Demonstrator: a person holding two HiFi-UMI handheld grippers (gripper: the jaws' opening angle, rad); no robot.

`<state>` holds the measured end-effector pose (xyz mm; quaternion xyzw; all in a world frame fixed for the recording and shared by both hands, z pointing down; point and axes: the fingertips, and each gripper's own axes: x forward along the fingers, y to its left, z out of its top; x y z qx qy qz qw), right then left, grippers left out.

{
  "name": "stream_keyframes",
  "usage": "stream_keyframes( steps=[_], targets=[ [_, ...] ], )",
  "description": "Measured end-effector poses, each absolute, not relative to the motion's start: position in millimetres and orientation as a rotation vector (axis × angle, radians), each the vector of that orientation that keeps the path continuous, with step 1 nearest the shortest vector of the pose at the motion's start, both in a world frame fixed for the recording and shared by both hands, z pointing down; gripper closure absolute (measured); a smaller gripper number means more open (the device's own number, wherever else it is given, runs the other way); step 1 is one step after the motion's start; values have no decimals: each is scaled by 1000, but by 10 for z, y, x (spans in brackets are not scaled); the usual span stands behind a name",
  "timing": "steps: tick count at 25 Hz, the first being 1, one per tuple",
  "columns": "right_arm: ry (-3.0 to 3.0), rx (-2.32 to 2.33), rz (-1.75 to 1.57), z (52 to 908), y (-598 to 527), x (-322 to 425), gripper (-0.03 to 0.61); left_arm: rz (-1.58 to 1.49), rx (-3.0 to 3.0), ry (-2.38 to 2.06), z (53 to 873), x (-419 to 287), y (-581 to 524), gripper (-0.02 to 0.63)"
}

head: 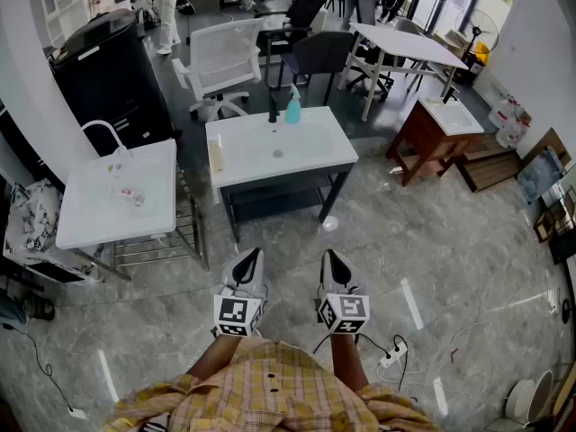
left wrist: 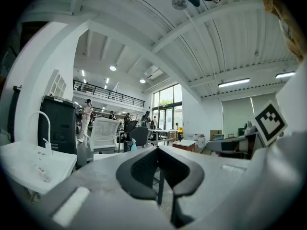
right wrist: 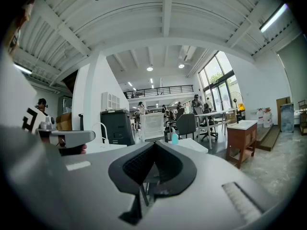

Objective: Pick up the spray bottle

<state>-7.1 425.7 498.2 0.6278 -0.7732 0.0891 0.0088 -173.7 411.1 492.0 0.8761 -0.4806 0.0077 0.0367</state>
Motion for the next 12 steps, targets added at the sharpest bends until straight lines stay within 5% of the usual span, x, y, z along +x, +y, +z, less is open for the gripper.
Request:
stream_keyframes(
  steps=[12],
  targets=[
    [-2403, 1993, 271, 4973, 4175, -88, 586, 7, 2699, -1445, 4912, -1789, 3990, 614]
  ],
)
